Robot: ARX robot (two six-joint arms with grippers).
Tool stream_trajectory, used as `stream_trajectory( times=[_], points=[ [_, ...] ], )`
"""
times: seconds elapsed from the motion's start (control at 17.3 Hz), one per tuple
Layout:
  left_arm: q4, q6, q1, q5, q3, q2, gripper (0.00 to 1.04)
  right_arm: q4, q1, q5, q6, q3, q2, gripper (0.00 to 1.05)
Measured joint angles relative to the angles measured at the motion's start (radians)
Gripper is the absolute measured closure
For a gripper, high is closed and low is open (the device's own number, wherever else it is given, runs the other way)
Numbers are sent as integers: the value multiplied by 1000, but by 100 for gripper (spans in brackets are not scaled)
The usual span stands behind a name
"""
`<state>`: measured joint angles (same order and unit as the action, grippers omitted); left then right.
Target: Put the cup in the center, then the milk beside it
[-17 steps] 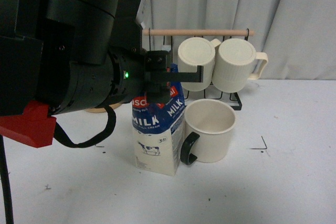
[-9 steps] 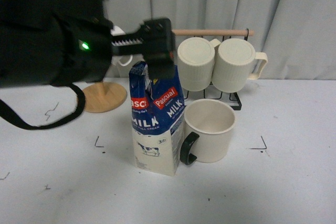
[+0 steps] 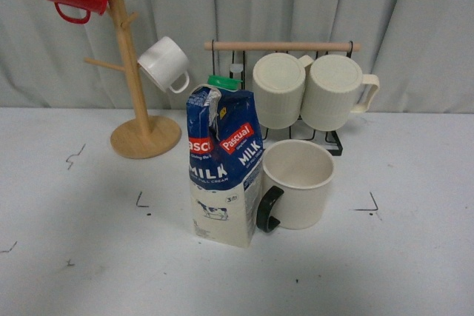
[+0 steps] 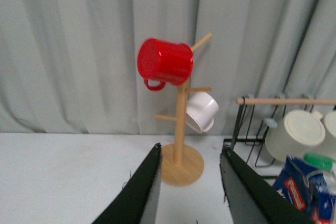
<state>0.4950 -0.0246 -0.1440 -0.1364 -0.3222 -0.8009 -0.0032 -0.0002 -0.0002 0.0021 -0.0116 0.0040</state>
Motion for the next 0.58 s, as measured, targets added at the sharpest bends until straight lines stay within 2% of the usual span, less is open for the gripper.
stream_trajectory(
  times=[0.12, 0.17, 0.29, 0.35, 0.58],
  points=[
    [-1, 7, 27, 19, 71, 34, 90, 0, 0, 0, 0, 0, 0, 6],
    [0, 7, 41, 32, 103, 73, 102, -1, 0, 0, 0, 0, 0, 6],
    [-3, 8, 76, 64, 143, 135, 103, 0, 0, 0, 0, 0, 0, 6],
    [-15, 9, 135, 129, 171, 167, 103, 0, 0, 0, 0, 0, 0, 6],
    [-55, 9, 143, 135, 224, 259, 103, 0, 0, 0, 0, 0, 0, 6]
  ],
)
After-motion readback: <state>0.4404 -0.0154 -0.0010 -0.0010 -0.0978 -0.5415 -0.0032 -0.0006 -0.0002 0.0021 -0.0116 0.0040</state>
